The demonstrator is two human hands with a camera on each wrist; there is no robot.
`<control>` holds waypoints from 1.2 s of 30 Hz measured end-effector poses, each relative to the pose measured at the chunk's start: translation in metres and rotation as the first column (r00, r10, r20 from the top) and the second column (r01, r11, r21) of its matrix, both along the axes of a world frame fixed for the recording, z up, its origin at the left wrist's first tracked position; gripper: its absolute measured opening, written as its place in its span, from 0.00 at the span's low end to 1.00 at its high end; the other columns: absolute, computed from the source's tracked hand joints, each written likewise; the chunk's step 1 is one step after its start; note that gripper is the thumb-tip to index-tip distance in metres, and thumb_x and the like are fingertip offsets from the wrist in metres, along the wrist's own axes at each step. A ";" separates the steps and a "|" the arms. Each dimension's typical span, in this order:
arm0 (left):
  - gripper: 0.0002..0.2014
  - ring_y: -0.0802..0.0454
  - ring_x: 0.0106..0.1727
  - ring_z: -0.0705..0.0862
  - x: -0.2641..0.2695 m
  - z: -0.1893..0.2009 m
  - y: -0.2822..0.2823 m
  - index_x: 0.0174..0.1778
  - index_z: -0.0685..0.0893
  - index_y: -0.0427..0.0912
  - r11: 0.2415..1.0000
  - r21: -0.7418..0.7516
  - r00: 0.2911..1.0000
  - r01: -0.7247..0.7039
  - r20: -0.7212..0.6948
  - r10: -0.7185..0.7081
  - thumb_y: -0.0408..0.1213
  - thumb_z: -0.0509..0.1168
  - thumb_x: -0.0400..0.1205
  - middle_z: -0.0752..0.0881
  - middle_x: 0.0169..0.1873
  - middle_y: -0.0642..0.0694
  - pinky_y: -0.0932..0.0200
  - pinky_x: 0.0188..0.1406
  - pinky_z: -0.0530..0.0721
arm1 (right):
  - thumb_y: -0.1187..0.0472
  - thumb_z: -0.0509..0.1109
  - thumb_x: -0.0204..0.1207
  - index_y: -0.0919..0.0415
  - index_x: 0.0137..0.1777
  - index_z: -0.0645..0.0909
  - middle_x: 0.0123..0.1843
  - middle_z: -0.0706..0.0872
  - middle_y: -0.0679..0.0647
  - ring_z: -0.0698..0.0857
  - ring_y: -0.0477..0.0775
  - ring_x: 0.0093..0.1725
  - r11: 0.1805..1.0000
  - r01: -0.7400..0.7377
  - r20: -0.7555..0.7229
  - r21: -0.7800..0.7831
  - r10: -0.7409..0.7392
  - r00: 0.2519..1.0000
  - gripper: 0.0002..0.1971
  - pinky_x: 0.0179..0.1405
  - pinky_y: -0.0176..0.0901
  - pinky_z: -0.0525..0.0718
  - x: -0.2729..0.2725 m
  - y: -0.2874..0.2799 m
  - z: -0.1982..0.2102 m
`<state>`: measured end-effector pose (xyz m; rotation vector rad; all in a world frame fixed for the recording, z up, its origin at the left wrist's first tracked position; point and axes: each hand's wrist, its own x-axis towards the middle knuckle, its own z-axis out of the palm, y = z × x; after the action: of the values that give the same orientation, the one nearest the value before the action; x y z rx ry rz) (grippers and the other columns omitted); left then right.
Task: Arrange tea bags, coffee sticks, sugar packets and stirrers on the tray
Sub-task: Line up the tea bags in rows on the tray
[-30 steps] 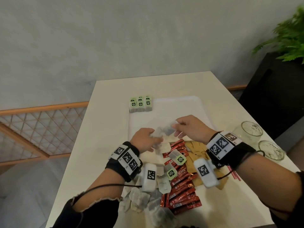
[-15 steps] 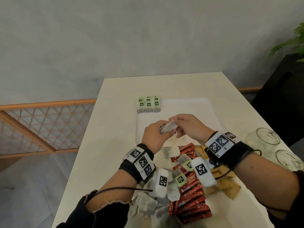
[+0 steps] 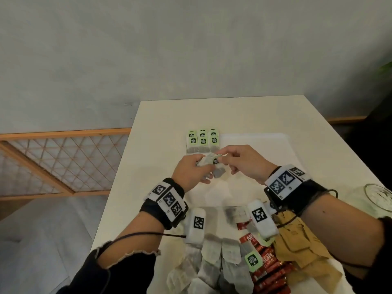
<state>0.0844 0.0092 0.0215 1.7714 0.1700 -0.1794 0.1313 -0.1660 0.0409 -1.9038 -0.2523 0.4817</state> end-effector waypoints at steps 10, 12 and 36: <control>0.09 0.45 0.31 0.87 0.027 -0.020 0.048 0.47 0.83 0.35 0.926 -0.097 0.918 -0.365 -0.205 0.340 0.38 0.67 0.83 0.89 0.38 0.38 0.50 0.34 0.89 | 0.58 0.77 0.75 0.58 0.43 0.87 0.33 0.84 0.47 0.81 0.47 0.31 0.966 0.047 0.142 -0.253 -0.011 0.990 0.04 0.38 0.38 0.82 0.059 0.036 -0.052; 0.09 0.45 0.31 0.88 0.031 -0.022 0.056 0.47 0.84 0.36 0.918 -0.093 0.907 -0.385 -0.221 0.358 0.40 0.67 0.82 0.90 0.39 0.38 0.54 0.31 0.89 | 0.57 0.76 0.75 0.58 0.43 0.87 0.33 0.84 0.46 0.81 0.46 0.33 0.962 0.072 0.193 -0.265 -0.020 0.981 0.05 0.42 0.39 0.82 0.070 0.044 -0.058; 0.14 0.50 0.45 0.91 0.035 -0.021 0.039 0.61 0.83 0.33 0.885 -0.427 0.971 -0.186 -0.215 0.101 0.25 0.69 0.80 0.89 0.47 0.42 0.58 0.43 0.90 | 0.53 0.69 0.80 0.59 0.51 0.87 0.38 0.87 0.48 0.80 0.47 0.31 1.000 0.010 0.073 -0.022 -0.008 0.997 0.10 0.31 0.40 0.79 0.069 0.061 -0.032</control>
<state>0.1195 0.0479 0.0010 1.2758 0.3671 -0.2560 0.2004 -0.1054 0.0084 -1.9463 -0.2870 0.4106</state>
